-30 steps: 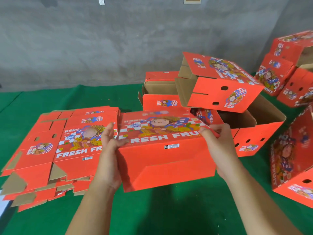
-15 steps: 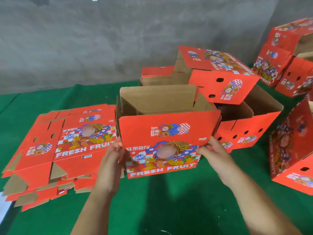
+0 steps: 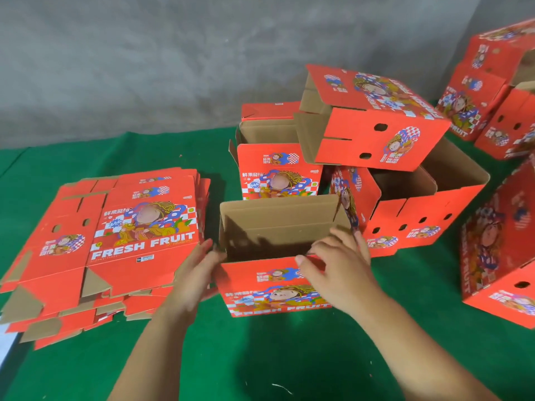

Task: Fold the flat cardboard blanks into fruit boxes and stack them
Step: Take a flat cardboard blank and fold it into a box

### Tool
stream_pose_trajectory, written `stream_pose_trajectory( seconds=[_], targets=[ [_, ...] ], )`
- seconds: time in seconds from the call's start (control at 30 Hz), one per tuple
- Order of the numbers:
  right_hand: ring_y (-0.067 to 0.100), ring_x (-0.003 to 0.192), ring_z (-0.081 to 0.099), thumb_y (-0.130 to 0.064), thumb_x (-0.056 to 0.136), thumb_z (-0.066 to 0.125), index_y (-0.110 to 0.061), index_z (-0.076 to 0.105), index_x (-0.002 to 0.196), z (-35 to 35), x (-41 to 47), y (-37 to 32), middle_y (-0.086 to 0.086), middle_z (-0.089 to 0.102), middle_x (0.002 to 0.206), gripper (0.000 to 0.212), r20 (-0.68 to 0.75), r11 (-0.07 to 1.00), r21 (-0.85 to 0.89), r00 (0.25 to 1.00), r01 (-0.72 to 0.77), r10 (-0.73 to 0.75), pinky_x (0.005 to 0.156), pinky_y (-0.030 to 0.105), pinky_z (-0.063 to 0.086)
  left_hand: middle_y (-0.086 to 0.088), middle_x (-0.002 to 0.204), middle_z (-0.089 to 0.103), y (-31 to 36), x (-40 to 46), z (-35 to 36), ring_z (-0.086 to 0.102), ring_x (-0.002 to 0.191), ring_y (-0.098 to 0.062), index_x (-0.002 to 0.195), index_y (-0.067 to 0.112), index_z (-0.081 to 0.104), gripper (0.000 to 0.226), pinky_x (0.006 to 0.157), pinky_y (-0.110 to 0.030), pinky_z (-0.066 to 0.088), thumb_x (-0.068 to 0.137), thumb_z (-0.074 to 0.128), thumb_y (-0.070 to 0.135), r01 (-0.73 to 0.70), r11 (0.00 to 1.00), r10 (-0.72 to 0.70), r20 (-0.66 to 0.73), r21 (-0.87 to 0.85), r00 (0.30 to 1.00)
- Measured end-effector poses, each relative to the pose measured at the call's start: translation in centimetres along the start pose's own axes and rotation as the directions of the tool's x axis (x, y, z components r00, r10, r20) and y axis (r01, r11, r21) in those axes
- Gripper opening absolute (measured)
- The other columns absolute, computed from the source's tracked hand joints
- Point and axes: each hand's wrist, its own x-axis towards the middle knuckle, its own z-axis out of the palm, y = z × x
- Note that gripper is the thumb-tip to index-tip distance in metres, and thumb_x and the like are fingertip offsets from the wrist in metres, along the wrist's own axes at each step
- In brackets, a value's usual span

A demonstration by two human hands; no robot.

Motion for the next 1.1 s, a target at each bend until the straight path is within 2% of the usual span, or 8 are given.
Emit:
stream_pose_trajectory(
  seconds=[0.1, 0.2, 0.33, 0.5, 0.6, 0.8, 0.93, 1.1],
  targets=[
    [0.022, 0.154, 0.009, -0.055, 0.088, 0.038, -0.043, 0.058, 0.130, -0.4, 0.3, 0.2, -0.005, 0.043, 0.153, 0.048, 0.011, 0.976, -0.176, 0.991, -0.129, 0.133, 0.118, 0.048, -0.019, -0.004, 0.117, 0.075, 1.0, -0.9, -1.2, 0.076, 0.096, -0.034, 0.154, 0.045, 0.024, 0.102, 0.089, -0.044, 0.059, 0.067, 0.072, 0.067, 0.098, 0.988, -0.121, 0.198, 0.123, 0.973],
    [0.032, 0.154, -0.022, -0.039, 0.085, 0.052, -0.047, 0.016, 0.155, 0.5, 0.1, -0.2, 0.005, -0.003, 0.171, 0.080, 0.143, 0.979, -0.167, 0.980, -0.114, 0.139, 0.123, 0.054, -0.012, 0.003, 0.151, 0.053, 0.6, -1.0, 0.6, 0.060, 0.129, -0.021, 0.161, 0.037, 0.011, 0.111, 0.107, -0.042, 0.048, 0.073, 0.065, 0.077, -0.033, 0.977, 0.004, 0.138, 0.212, 0.990],
    [0.029, 0.145, -0.045, -0.011, 0.078, 0.056, -0.049, -0.016, 0.157, 3.2, -1.5, -3.0, -0.006, -0.045, 0.159, 0.113, 0.054, 0.972, 0.193, 0.990, -0.138, 0.130, 0.119, 0.046, -0.014, 0.015, 0.130, 0.068, -1.0, -0.1, 4.0, 0.060, 0.121, 0.003, 0.135, 0.034, 0.058, 0.042, 0.109, -0.035, 0.048, 0.095, 0.069, 0.037, -0.196, 0.972, 0.189, 0.065, 0.128, 0.980],
    [0.014, 0.158, -0.002, -0.027, 0.083, 0.052, -0.035, -0.005, 0.162, 3.9, -2.0, -3.5, -0.002, -0.011, 0.172, 0.099, 0.187, 0.391, 0.823, 0.846, -0.413, 0.500, 0.125, 0.030, 0.004, 0.015, 0.098, 0.075, -1.9, -0.5, 5.6, 0.069, 0.098, -0.004, 0.111, 0.045, 0.066, 0.050, 0.087, -0.031, 0.052, 0.064, 0.055, 0.056, -0.152, 0.966, 0.165, -0.044, 0.211, 0.985],
    [0.003, 0.157, 0.001, -0.067, 0.073, 0.055, -0.048, -0.005, 0.160, 3.2, -1.9, -3.0, -0.021, -0.005, 0.169, 0.108, 0.275, 0.435, 0.799, 0.896, -0.415, 0.349, 0.129, 0.040, 0.009, 0.010, 0.104, 0.077, -2.4, -1.3, 5.7, 0.072, 0.099, -0.011, 0.124, 0.047, 0.063, 0.052, 0.101, -0.042, 0.052, 0.074, 0.057, 0.063, -0.202, 0.950, 0.188, 0.078, 0.240, 0.979],
    [0.004, 0.126, 0.061, -0.022, 0.086, 0.066, -0.054, 0.047, 0.144, -0.1, 0.1, 1.6, -0.017, 0.059, 0.145, 0.068, 0.411, 0.375, 0.830, 0.907, -0.413, 0.089, 0.102, 0.033, 0.053, 0.022, 0.131, 0.056, -1.9, -2.3, 3.5, 0.071, 0.102, -0.001, 0.146, 0.072, -0.004, 0.091, 0.082, -0.010, 0.052, 0.073, 0.043, 0.098, -0.140, 0.922, -0.101, 0.573, 0.361, 0.814],
    [-0.005, 0.116, 0.060, -0.038, 0.102, 0.059, -0.034, 0.064, 0.132, -1.1, 1.1, 3.2, -0.013, 0.067, 0.129, 0.030, 0.252, 0.451, 0.798, 0.901, -0.400, 0.352, 0.097, 0.027, 0.044, 0.017, 0.140, 0.032, -1.6, -1.4, 4.6, 0.074, 0.095, -0.005, 0.151, 0.063, -0.001, 0.102, 0.090, -0.035, 0.061, 0.065, 0.044, 0.096, -0.068, 0.987, 0.025, 0.284, 0.143, 0.959],
    [0.005, 0.135, 0.048, -0.056, 0.090, 0.051, -0.050, 0.054, 0.129, 0.1, -4.2, 0.0, -0.021, 0.055, 0.140, 0.040, 0.076, 0.100, 0.970, 0.661, -0.223, 0.747, 0.111, 0.035, 0.033, 0.020, 0.130, 0.021, 0.0, 0.8, 6.4, 0.060, 0.117, -0.018, 0.154, 0.056, 0.005, 0.113, 0.070, -0.029, 0.064, 0.063, 0.069, 0.075, -0.100, 0.995, 0.099, 0.021, 0.025, 0.995]
  ],
)
